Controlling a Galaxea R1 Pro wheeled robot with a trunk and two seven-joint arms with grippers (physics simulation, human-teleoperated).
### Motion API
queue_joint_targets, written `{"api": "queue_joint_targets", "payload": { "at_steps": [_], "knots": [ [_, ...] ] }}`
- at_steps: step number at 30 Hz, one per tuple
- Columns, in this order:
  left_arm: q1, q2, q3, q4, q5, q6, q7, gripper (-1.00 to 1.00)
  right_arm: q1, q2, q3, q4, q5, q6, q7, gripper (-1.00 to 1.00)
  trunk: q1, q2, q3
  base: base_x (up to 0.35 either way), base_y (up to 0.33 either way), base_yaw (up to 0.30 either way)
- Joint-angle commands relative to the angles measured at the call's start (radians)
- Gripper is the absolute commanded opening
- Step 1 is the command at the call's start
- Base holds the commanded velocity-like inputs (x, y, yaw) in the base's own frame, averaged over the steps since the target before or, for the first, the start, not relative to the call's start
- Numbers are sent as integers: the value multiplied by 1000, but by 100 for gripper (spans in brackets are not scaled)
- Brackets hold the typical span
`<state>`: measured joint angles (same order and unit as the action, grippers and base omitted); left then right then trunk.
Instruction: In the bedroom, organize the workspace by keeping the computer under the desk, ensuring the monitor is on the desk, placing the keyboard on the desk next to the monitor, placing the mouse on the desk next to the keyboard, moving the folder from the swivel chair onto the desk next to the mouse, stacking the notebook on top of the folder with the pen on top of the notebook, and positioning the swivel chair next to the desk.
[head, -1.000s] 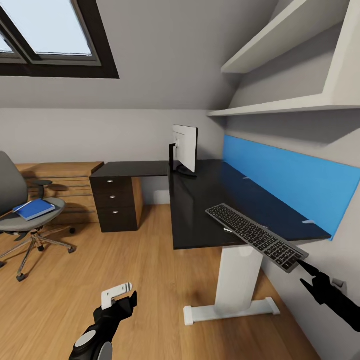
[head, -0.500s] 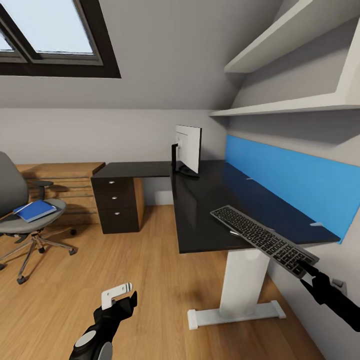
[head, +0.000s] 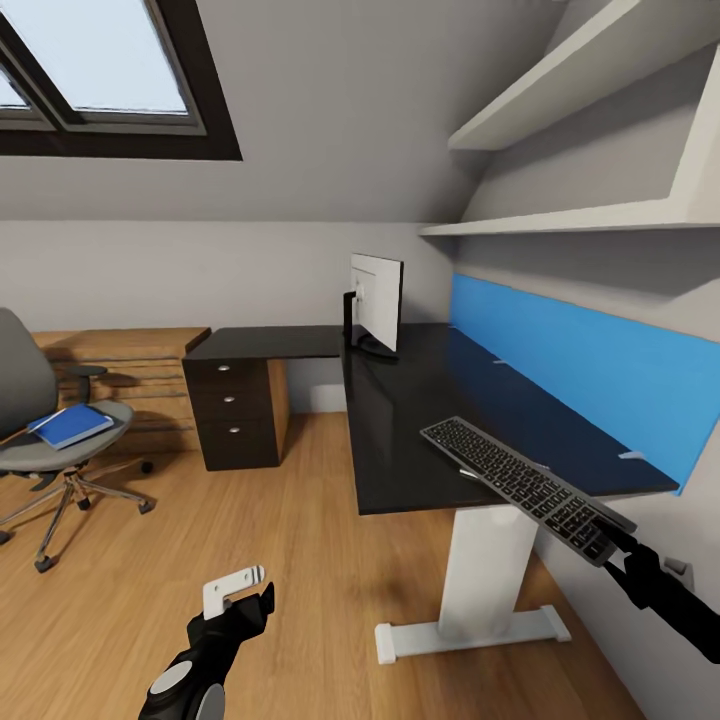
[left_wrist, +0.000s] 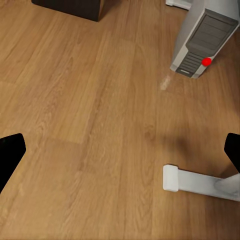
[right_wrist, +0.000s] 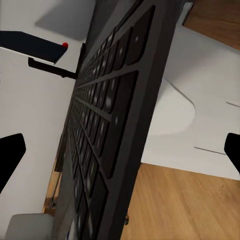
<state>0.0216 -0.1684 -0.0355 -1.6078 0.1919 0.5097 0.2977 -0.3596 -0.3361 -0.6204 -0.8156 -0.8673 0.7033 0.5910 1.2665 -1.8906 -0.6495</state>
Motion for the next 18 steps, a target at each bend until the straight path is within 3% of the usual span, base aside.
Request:
{"api": "queue_joint_targets", "payload": {
  "at_steps": [1,5,18],
  "knots": [
    [0,0,-1,-1,11,3,9,100,-1,0,-2,0,-2,7,1,100,0,0,-1,0,0,0],
    [0,0,0,-2,11,3,9,100,-1,0,-2,0,-2,7,1,100,-12,21,9,0,0,0],
    [0,0,0,-1,11,3,9,100,-1,0,-2,0,-2,7,1,100,-12,21,9,0,0,0]
  ]
}}
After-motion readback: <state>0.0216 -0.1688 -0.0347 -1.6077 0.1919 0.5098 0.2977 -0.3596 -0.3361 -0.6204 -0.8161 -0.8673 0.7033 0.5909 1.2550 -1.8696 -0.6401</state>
